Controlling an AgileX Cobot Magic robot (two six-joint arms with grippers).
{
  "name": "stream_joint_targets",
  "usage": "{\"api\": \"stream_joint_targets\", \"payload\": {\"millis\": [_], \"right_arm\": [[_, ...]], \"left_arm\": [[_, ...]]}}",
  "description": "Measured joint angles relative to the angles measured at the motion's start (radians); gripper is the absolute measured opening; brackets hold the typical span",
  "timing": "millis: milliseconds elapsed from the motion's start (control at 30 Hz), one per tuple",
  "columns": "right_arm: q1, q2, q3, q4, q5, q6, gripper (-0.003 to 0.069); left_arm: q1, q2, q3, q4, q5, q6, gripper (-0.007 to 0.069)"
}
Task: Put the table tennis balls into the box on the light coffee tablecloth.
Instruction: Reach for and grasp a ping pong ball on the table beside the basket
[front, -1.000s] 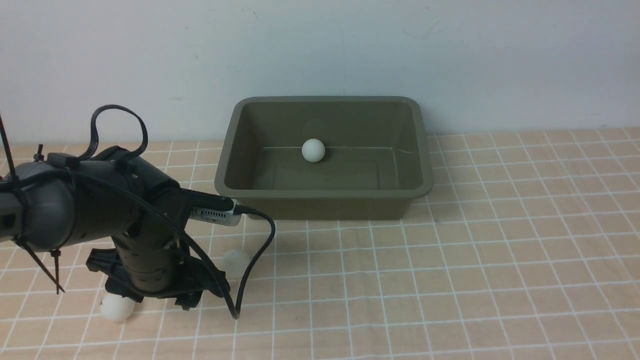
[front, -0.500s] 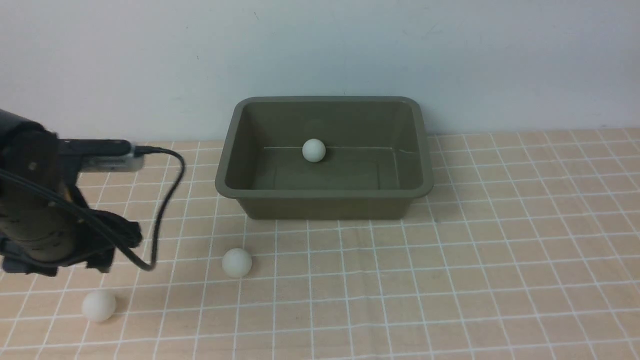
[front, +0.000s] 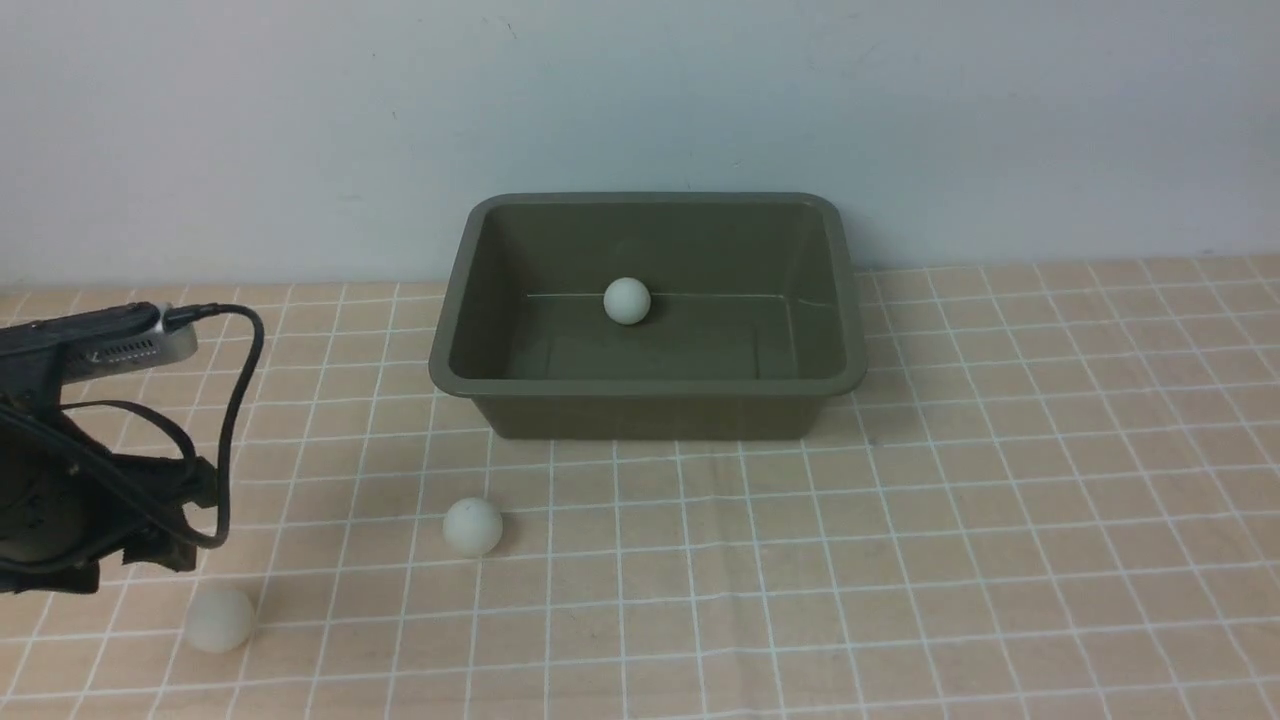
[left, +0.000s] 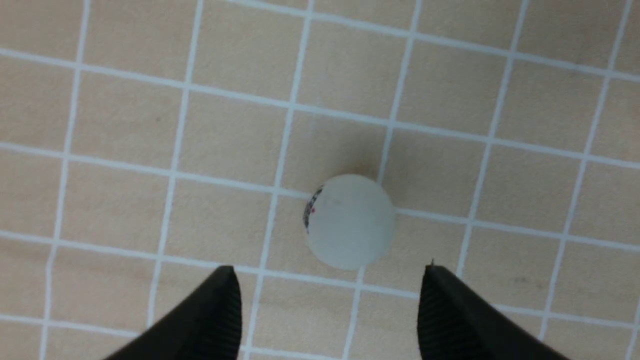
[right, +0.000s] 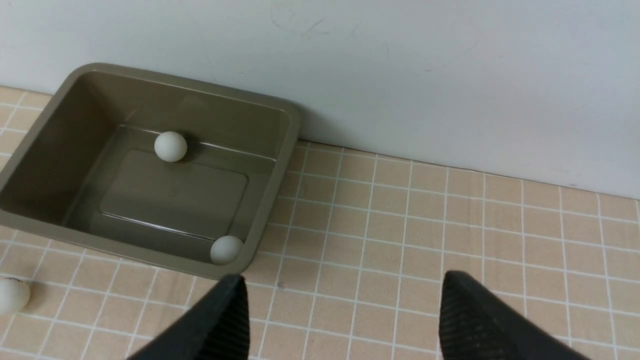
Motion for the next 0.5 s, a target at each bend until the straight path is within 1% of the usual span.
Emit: {"api": "stream_joint_targets", "payload": {"millis": [333, 500], "right_arm": [[0.0, 0.0, 0.0, 0.017, 0.0, 0.0, 0.0467], [0.0, 0.0, 0.0, 0.017, 0.0, 0.0, 0.0467]], "left_arm": [[0.0, 0.181, 0.0, -0.025, -0.048, 0.075, 0.0393], [0.0, 0.19, 0.0, -0.061, -0.092, 0.108, 0.0393]]}}
